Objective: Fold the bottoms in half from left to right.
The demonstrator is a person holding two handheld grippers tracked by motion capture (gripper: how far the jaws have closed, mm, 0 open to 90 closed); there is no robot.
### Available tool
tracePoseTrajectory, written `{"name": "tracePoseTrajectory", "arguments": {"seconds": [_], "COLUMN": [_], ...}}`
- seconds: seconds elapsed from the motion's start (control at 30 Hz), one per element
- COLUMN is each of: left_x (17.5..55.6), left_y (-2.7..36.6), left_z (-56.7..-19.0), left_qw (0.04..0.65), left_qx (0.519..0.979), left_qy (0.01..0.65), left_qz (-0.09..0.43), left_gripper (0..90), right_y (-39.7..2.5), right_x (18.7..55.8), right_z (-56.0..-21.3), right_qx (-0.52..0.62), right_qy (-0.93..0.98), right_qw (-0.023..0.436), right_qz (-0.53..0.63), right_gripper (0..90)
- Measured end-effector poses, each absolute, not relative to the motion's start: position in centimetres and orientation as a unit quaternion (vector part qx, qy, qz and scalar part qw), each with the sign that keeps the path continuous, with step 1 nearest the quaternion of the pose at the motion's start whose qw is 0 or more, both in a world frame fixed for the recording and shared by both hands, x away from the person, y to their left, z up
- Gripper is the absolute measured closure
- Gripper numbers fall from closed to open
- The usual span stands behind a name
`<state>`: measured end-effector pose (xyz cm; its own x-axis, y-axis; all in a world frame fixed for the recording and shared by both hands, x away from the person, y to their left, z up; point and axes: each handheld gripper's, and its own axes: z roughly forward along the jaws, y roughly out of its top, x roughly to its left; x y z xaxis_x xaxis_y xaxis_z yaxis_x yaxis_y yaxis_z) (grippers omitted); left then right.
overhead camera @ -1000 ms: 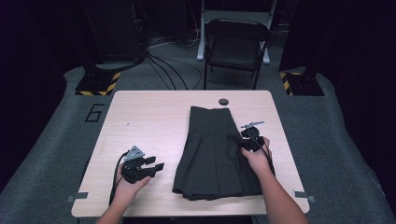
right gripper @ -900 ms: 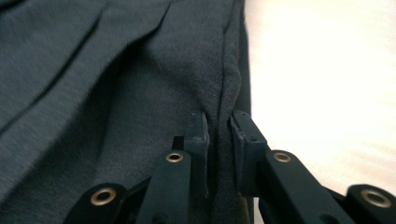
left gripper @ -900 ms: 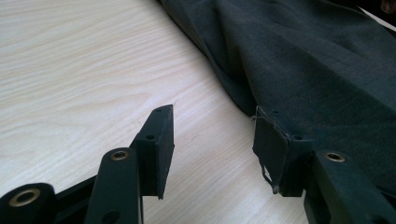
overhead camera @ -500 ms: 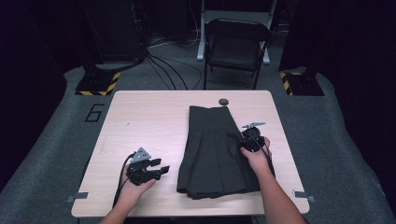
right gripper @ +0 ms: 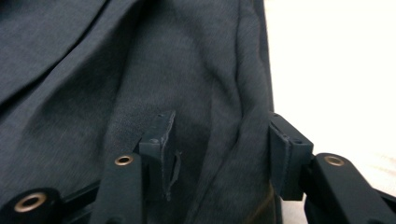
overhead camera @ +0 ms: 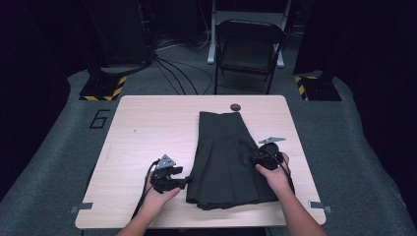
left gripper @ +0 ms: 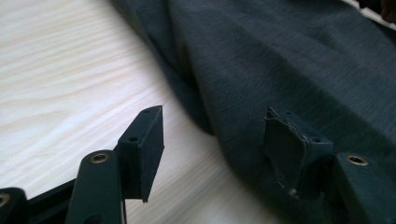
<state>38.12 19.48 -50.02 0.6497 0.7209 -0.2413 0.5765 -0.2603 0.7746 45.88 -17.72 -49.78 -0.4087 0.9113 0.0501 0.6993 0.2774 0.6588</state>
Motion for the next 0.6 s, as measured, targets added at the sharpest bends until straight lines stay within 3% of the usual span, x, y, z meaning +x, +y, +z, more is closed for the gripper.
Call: {"name": "tracePoseTrajectory", "arguments": {"seconds": [0.2, 0.6], "left_x": [38.6, 39.0], "left_y": [17.9, 15.9], "left_z": [-50.6, -52.0], "left_qw": [0.452, 0.43], "left_qx": [0.789, 0.798], "left_qy": [0.412, 0.414], "left_qz": [0.065, 0.086], "left_gripper": [36.9, 32.2], "right_y": [-17.5, -17.8], "right_x": [45.3, 44.8], "right_z": [-50.2, -50.8], "right_qx": [0.512, 0.515], "right_qy": [0.784, 0.781], "right_qw": [0.168, 0.166], "right_qz": [0.309, 0.311], "right_gripper": [45.9, 43.0]}}
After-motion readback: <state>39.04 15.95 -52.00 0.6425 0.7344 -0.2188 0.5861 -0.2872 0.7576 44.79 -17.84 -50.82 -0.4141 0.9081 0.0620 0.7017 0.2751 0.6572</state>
